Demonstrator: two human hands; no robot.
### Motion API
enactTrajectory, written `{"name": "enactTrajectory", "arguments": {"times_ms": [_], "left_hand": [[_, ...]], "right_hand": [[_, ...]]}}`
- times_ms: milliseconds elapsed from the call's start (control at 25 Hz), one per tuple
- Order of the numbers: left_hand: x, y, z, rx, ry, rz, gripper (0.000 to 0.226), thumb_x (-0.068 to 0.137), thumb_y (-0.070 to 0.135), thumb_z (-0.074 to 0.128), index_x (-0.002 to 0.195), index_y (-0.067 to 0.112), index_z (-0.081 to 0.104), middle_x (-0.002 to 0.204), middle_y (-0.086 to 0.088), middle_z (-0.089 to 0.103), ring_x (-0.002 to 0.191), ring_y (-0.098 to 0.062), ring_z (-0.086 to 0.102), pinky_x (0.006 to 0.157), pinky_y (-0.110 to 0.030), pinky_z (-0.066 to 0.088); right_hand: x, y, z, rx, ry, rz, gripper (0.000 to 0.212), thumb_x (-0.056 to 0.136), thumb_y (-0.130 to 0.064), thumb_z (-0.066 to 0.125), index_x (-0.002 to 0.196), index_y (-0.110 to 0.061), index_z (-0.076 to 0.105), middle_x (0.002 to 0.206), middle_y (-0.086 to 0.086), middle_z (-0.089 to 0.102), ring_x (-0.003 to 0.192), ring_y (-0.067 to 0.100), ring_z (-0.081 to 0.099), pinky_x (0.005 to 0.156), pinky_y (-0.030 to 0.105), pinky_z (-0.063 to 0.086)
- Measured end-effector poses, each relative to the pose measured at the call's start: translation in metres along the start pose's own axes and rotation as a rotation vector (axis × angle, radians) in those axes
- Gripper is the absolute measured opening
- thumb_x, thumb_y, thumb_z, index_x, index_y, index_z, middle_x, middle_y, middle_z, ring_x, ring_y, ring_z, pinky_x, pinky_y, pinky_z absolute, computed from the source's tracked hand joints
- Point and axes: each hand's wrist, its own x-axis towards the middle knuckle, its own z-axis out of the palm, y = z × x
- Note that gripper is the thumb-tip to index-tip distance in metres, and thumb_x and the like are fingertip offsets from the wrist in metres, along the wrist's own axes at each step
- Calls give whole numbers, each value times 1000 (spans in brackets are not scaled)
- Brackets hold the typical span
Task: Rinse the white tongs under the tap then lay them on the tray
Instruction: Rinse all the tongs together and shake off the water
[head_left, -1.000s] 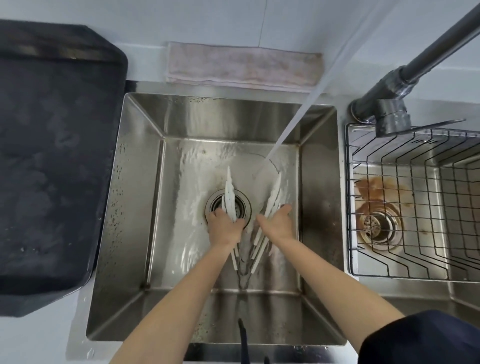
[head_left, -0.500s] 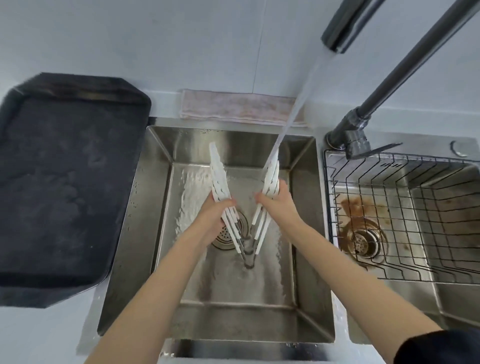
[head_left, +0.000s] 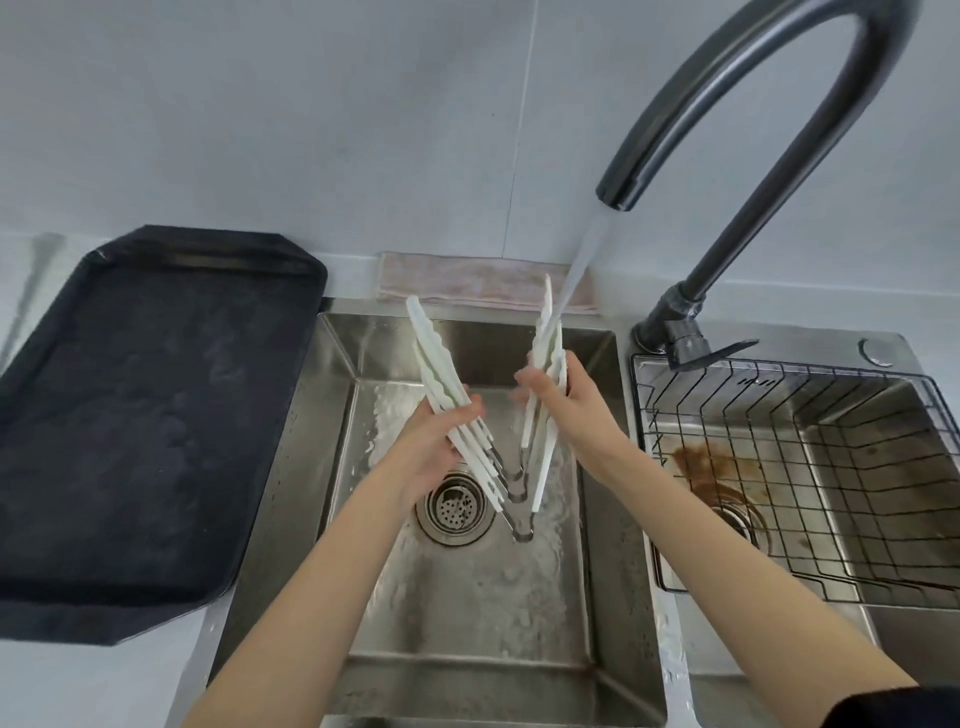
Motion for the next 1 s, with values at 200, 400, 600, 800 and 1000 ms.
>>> {"name": "enactTrajectory", "arguments": {"times_ms": [200,400,600,800,1000], "left_hand": [[-8,-4,3,80,-48,-44,20,86,2,59,101,15,55,96,-5,60,94,-19,60,89,-41,48],[-14,7,21,343,-126,26,24,87,20,60,109,26,54,96,0,66,93,-18,67,92,-42,52],[-11,24,59,543,-149,180,14,85,31,60,98,28,55,85,3,68,73,-9,69,76,-26,57],[-6,38,88,428,-202,275,10,88,29,57,97,31,55,76,3,68,58,-9,67,63,-23,58],[-5,34,94,562,-167,371,7,89,34,54,85,28,54,70,4,64,52,-1,62,56,-16,52]], "right_hand": [[-7,6,-4,12,32,32,12,90,-29,58,95,-20,51,81,0,55,75,12,53,75,25,46],[-14,20,-10,159,275,117,16,87,-11,60,78,-18,49,54,-2,50,48,9,48,49,16,46],[-17,26,-24,606,301,251,28,89,1,48,68,-16,40,41,-6,40,36,6,41,42,19,40],[-17,28,-29,680,261,207,28,90,3,43,69,-16,41,48,-4,36,39,8,39,46,20,38],[-14,35,-32,687,336,185,23,89,3,47,75,-15,47,46,-4,47,46,11,46,53,24,43]]}}
